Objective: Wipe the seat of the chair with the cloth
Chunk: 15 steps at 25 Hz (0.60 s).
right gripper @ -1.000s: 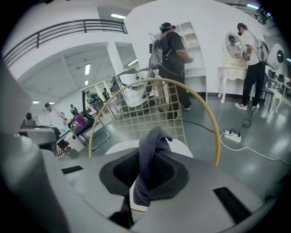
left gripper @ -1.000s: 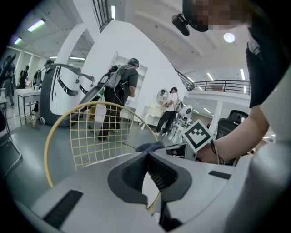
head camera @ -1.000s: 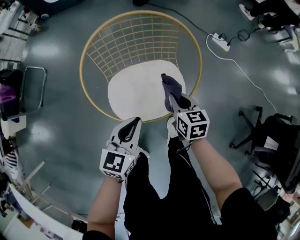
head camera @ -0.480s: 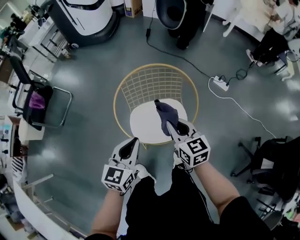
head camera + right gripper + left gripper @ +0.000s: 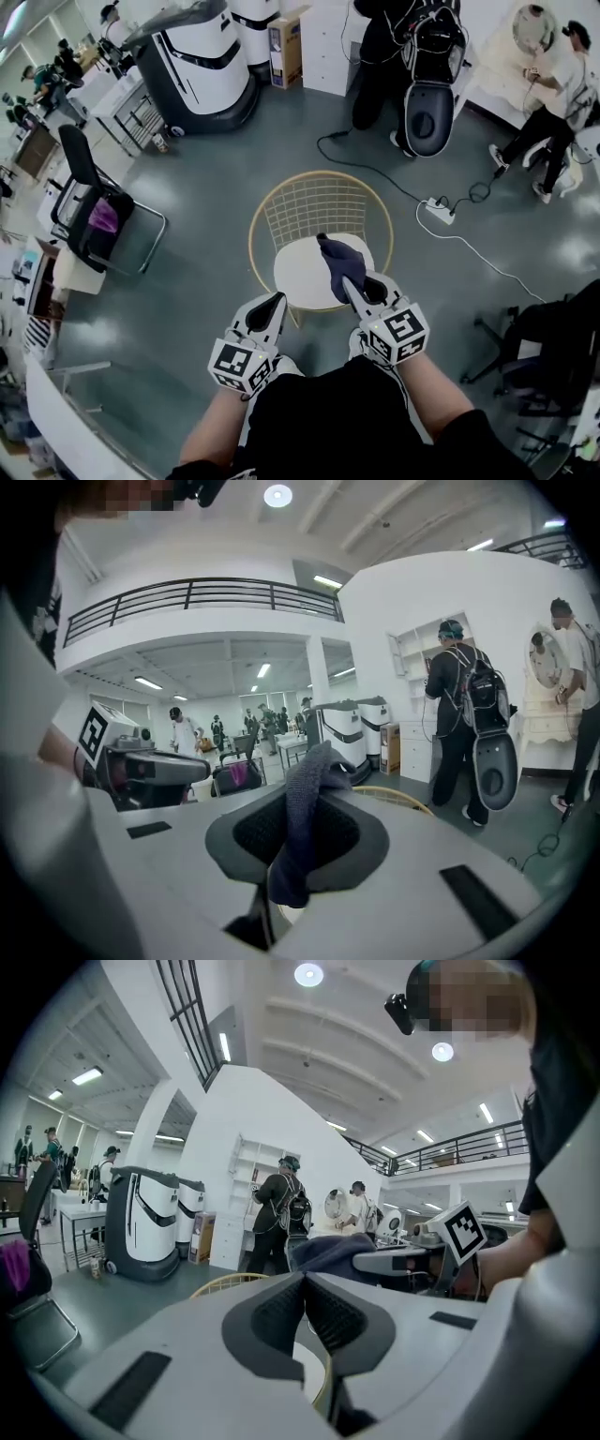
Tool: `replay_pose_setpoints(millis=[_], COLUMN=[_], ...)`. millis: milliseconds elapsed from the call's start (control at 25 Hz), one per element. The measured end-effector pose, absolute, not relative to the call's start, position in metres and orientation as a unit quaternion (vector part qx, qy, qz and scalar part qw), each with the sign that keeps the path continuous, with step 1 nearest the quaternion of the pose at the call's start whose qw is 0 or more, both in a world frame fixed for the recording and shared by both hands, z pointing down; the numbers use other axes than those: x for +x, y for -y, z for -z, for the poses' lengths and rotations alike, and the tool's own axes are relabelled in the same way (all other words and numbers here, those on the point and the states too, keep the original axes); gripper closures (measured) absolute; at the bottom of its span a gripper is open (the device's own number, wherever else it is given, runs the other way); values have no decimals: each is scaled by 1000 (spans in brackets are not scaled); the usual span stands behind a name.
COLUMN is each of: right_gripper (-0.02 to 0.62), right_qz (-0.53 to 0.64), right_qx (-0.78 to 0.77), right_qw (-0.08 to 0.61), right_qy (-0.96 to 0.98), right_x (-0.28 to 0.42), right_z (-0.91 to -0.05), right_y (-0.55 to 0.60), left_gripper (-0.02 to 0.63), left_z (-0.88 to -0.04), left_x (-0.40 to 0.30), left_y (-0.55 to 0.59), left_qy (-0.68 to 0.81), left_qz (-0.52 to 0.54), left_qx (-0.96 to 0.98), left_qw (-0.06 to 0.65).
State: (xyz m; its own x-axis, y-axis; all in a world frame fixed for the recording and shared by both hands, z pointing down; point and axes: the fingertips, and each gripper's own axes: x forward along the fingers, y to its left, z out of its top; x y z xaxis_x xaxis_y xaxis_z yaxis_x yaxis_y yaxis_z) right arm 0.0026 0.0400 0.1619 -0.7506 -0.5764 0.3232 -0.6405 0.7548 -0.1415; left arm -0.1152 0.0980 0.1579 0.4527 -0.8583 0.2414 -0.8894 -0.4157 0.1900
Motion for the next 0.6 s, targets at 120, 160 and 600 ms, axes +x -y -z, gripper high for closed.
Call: replay_pose_setpoints(millis=[120, 160, 600], right_gripper=[543, 543, 543], right_qz=[-116, -115, -142], right_qx=[321, 319, 313], right_qw=[132, 133, 143], right_qy=[931, 931, 928], right_x=[9, 12, 33], right_z=[-150, -148, -148], right_y=[-59, -64, -103], left_gripper=[589, 589, 589], left_z=[-146, -144, -137], left_x=[-108, -106, -87], left_y=[-109, -112, -137], left_qy=[519, 519, 517], left_qz=[-50, -50, -54], left_qx=[842, 842, 842], left_qw=[141, 139, 142])
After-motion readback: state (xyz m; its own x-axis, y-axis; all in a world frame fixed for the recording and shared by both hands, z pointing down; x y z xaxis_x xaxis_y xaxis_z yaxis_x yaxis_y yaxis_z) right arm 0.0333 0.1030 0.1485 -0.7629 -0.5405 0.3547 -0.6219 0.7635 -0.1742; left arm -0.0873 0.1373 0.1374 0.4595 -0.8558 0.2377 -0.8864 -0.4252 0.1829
